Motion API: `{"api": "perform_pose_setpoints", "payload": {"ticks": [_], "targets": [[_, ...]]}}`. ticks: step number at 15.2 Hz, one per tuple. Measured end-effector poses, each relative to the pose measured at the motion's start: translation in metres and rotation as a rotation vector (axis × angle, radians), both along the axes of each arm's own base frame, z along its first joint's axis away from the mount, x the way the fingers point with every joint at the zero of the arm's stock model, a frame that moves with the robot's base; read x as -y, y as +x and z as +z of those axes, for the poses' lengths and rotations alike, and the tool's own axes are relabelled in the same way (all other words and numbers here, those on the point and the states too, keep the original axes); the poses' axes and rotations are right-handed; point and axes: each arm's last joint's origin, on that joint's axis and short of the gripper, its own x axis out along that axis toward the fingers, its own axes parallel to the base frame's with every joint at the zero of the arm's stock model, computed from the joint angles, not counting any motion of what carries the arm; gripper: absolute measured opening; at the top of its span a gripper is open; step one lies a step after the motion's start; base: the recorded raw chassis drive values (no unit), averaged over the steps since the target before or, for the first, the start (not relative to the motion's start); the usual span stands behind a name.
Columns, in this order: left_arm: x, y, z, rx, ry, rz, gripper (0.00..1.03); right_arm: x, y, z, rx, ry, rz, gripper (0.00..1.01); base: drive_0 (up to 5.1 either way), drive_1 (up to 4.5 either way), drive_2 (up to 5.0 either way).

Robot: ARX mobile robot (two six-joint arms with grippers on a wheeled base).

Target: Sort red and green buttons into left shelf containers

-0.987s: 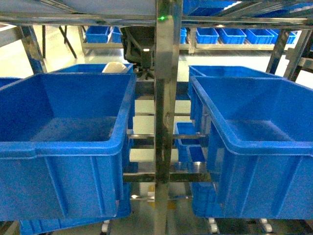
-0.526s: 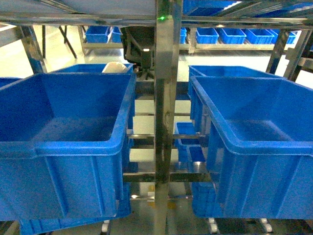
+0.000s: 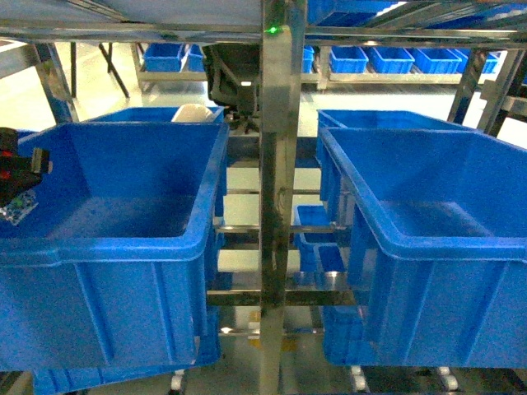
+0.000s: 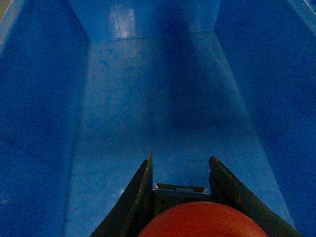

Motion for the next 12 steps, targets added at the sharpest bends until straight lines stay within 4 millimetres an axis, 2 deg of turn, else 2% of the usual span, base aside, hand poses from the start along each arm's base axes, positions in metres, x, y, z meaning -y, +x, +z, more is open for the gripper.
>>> {"api": "perform_pose_setpoints", "payload": {"ticks": [4,12], "targets": [[-0.011,0.029,-0.001,-0.032,0.008,-0.009,0.29,0.0,0.0,0.0,0.0,0.0,0.0,0.98,0.0,0.0,0.0],[-0.042,0.073,-0.035,-0.23,-0.046,-0.024,0.29,0.0,0.0,0.0,0.0,0.0,0.0,0.98,0.0,0.0,0.0]]}}
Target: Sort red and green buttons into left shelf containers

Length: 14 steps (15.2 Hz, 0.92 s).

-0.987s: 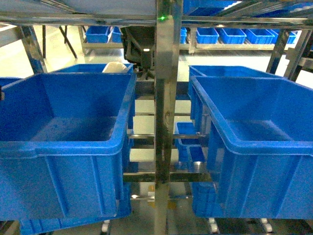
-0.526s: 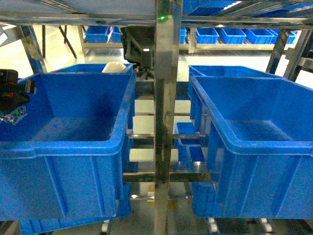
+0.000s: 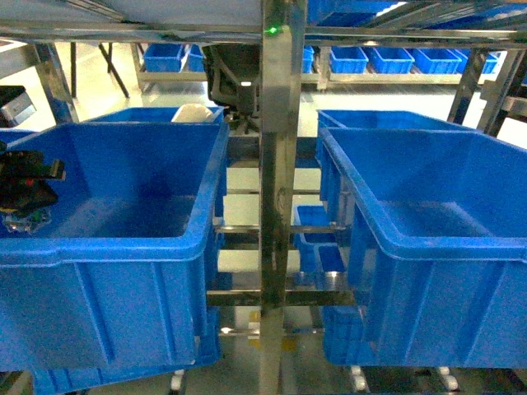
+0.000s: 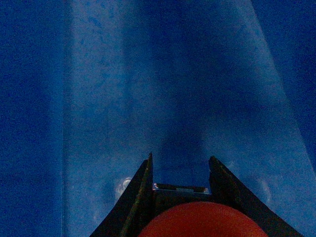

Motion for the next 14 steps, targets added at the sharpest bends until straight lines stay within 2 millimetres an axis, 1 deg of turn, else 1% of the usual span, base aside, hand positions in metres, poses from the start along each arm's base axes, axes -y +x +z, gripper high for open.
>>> {"api": "perform_pose_setpoints", "payload": {"ticks": [3,5,8,10,12,14], "targets": [[-0.01,0.007,-0.009,-0.036,-0.01,0.007,0.29,0.0,0.0,0.0,0.0,0.0,0.0,0.98,0.0,0.0,0.0],[-0.018,0.006,-0.018,-0.07,0.001,0.006,0.29,0.0,0.0,0.0,0.0,0.0,0.0,0.98,0.0,0.0,0.0],[-0.021,0.005,-0.027,-0.095,0.033,-0.025,0.29,0.0,0.0,0.0,0.0,0.0,0.0,0.98,0.0,0.0,0.0],[-0.015,0.006,-0.028,-0.096,0.048,-0.057,0.29,0.0,0.0,0.0,0.0,0.0,0.0,0.98,0.0,0.0,0.0],[0.001,0.01,-0.026,-0.085,0.049,-0.099,0.29,0.0,0.0,0.0,0.0,0.0,0.0,0.98,0.0,0.0,0.0],[0.009,0.012,-0.025,-0.075,0.039,-0.126,0.29,0.0,0.0,0.0,0.0,0.0,0.0,0.98,0.0,0.0,0.0]]}}
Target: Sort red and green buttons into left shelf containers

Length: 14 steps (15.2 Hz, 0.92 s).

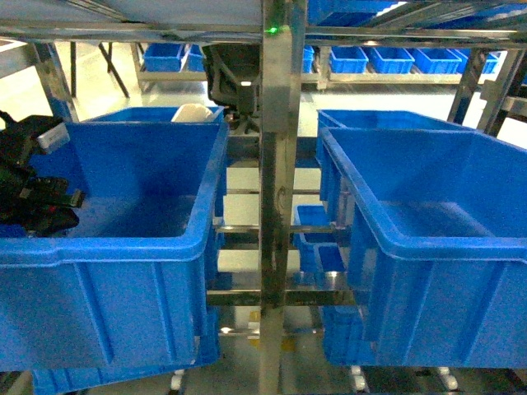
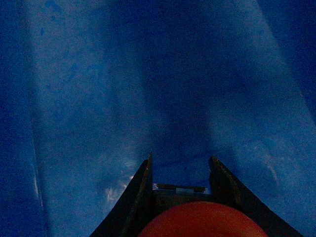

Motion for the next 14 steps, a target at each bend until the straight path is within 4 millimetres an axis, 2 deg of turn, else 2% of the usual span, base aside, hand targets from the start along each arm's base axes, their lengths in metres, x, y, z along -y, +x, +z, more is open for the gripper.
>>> {"api": "perform_pose_setpoints", "payload": {"ticks": [5,6,10,12,14], "targets": [[-0.005,0.0,0.0,0.0,0.002,0.013,0.29,0.0,0.0,0.0,0.0,0.0,0.0,0.98,0.0,0.0,0.0],[-0.004,0.0,0.0,0.001,0.003,0.015,0.52,0.0,0.0,0.0,0.0,0.0,0.0,0.98,0.0,0.0,0.0],[-0.004,0.0,0.001,0.002,0.003,0.013,0.99,0.0,0.0,0.0,0.0,0.0,0.0,0.98,0.0,0.0,0.0],[-0.003,0.0,0.002,0.003,-0.017,0.0,0.98,0.0,0.0,0.0,0.0,0.0,0.0,0.98,0.0,0.0,0.0],[-0.001,-0.001,0.016,0.036,-0.039,-0.013,0.98,0.0,0.0,0.0,0.0,0.0,0.0,0.98,0.0,0.0,0.0]]}}
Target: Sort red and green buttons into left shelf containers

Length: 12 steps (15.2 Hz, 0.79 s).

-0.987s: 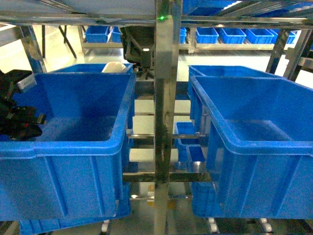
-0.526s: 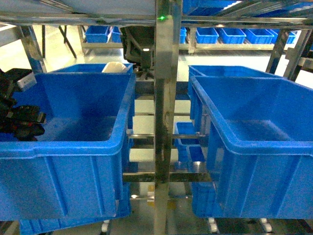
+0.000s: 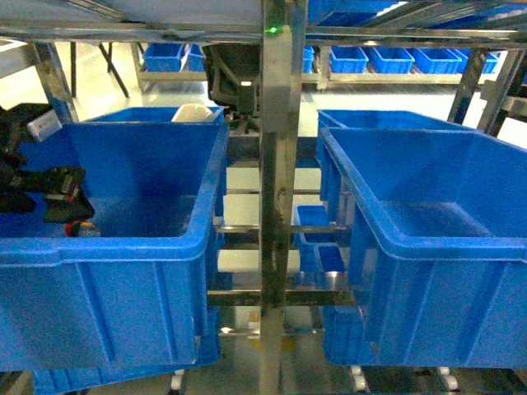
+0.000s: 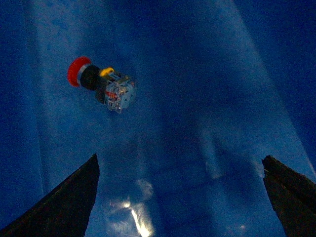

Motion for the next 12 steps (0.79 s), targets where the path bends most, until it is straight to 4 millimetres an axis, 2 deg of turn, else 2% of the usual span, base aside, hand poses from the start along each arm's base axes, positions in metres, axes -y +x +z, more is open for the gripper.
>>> {"api": "perform_pose_setpoints", "payload": {"ticks": [3,5,7,10,12], "targets": [[0.003,-0.011,0.041,0.116,-0.014,0.009,0.98,0.0,0.0,0.0,0.0,0.0,0.0,0.98,0.0,0.0,0.0],[0.009,-0.029,0.046,0.115,-0.047,0.027,0.98,0.0,0.0,0.0,0.0,0.0,0.0,0.98,0.0,0.0,0.0],[0.016,-0.063,0.045,0.106,-0.072,0.042,0.98,0.0,0.0,0.0,0.0,0.0,0.0,0.98,0.0,0.0,0.0],[0.015,-0.121,0.07,0.224,-0.101,0.088,0.98,0.0,0.0,0.0,0.0,0.0,0.0,0.98,0.0,0.0,0.0],[0.013,-0.157,0.083,0.349,-0.109,0.193,0.98,0.0,0.0,0.0,0.0,0.0,0.0,0.98,0.0,0.0,0.0]]}}
